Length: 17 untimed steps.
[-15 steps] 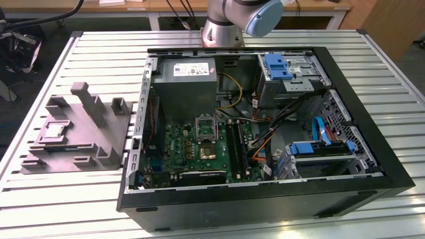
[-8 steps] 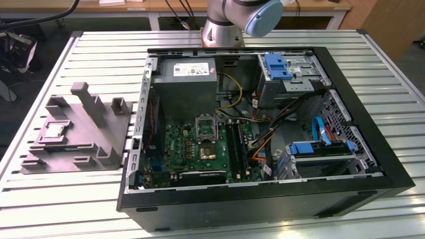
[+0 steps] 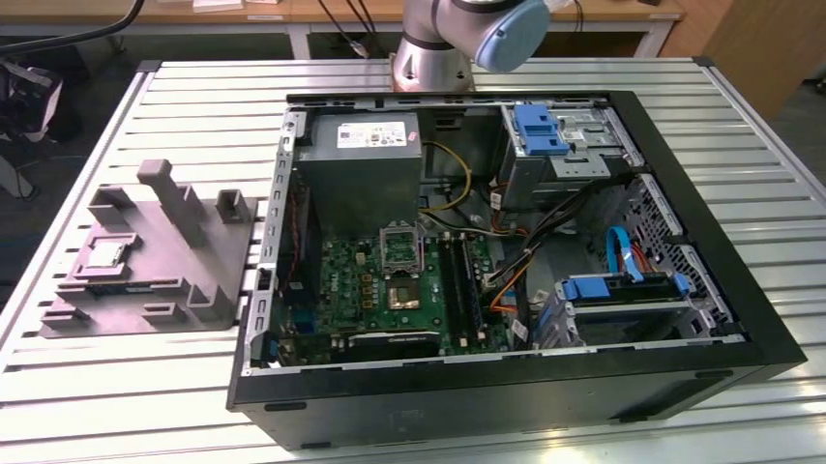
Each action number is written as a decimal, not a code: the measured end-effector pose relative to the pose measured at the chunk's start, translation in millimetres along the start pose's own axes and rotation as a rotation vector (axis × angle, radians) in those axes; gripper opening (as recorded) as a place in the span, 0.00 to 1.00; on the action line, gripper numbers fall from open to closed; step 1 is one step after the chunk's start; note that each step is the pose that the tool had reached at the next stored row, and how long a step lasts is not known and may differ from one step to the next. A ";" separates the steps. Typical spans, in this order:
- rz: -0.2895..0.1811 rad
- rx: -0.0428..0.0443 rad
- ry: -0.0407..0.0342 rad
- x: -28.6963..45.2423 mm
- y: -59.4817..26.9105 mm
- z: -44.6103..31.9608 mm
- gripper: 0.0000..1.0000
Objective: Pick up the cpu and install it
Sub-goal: 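Reach for the cpu, then pick up the cpu and move it towards the insertion slot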
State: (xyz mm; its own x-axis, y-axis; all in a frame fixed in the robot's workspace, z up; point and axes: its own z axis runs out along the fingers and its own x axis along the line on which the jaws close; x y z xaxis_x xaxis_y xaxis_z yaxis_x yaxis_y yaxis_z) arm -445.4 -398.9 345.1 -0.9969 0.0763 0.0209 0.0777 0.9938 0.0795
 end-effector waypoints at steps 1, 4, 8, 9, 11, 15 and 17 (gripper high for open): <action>0.000 0.0001 0.0001 1.0 -0.1 0.0 0.11; 0.000 0.0000 0.0001 4.0 -0.3 0.0 0.11; 0.000 0.0000 0.0000 7.1 -0.6 0.1 0.11; 0.000 0.0001 0.0001 7.3 -0.6 0.1 0.11; 0.000 0.0000 0.0000 7.7 -0.6 0.1 0.11; 0.000 0.0000 0.0000 7.7 -0.6 0.1 0.11; 0.000 0.0001 0.0000 7.7 -0.6 0.1 0.11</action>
State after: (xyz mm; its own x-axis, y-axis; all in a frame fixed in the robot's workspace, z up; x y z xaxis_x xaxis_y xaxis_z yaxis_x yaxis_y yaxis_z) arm -453.2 -398.9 345.1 -0.9969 0.0763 0.0209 0.0777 0.9938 0.0794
